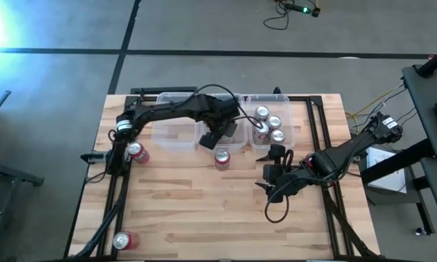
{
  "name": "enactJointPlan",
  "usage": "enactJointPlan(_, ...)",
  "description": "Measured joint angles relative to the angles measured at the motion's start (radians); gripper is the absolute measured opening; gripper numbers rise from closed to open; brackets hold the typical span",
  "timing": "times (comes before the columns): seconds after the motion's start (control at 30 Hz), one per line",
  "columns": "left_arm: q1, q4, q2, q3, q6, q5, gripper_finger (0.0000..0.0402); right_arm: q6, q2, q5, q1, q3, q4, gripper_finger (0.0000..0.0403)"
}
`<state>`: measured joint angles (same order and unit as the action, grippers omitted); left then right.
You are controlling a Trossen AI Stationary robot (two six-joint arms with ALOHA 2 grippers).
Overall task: Sort soda cans
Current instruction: Put the white pink soda can into the middle transparent bin
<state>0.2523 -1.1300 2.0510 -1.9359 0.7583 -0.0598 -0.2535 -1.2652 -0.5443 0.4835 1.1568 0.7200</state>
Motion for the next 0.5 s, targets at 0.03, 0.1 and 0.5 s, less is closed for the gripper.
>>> enactJointPlan(0.03, 0.0, 0.0, 0.004, 0.0, 0.0, -0.001, 0.0243, -0.002, 0.0, 0.0, 0.0, 0.0, 0.0, 0.0368)
enactJointPlan(0.1, 0.0, 0.004, 0.015, 0.0, -0.004, -0.011, 0.0243, -0.009, 0.0, 0.0, 0.0, 0.0, 0.0, 0.0368)
enactJointPlan(0.5, 0.0, 0.0, 0.015, -0.006, -0.045, -0.027, 0.0291, -0.008, 0.0, 0.001, 0.0, -0.015, 0.0, 0.0368)
